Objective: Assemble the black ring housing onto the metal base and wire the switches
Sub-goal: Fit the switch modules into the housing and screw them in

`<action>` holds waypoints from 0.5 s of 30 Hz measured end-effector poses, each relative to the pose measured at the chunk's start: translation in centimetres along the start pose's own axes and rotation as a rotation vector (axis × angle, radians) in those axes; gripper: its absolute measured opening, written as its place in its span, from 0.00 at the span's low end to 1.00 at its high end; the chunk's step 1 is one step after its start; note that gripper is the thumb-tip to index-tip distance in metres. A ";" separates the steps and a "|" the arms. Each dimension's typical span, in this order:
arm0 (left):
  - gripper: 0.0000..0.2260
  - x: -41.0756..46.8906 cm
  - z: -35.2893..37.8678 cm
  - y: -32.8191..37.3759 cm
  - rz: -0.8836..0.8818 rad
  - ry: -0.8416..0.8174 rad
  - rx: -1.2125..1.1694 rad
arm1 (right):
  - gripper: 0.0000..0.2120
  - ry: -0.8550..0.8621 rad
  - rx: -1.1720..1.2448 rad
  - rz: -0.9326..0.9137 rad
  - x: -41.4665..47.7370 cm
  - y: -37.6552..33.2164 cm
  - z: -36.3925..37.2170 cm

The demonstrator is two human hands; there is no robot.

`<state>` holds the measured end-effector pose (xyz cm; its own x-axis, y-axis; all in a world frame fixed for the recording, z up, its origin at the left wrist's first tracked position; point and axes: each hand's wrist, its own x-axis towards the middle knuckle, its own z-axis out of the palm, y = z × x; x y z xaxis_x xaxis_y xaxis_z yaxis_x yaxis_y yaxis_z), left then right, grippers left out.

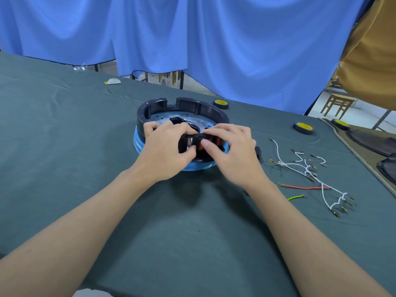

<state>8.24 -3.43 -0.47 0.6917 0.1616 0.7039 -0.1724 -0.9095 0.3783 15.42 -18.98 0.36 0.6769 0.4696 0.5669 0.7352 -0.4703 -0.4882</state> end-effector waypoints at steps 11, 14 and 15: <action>0.12 0.0 0.5 0.7 -0.020 0.111 0.014 | 0.03 0.033 0.002 0.172 1.0 -0.8 0.1; 0.11 -0.2 0.6 1.0 0.016 0.144 0.068 | 0.07 0.048 0.015 0.116 0.6 -0.8 -0.3; 0.10 -0.2 0.5 0.9 0.025 0.146 0.075 | 0.09 0.064 0.033 0.101 0.5 -0.7 -0.6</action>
<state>8.29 -4.43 -0.56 0.5776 0.1878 0.7944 -0.1315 -0.9390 0.3176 15.21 -18.87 1.35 0.7443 0.3719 0.5548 0.6652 -0.4871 -0.5659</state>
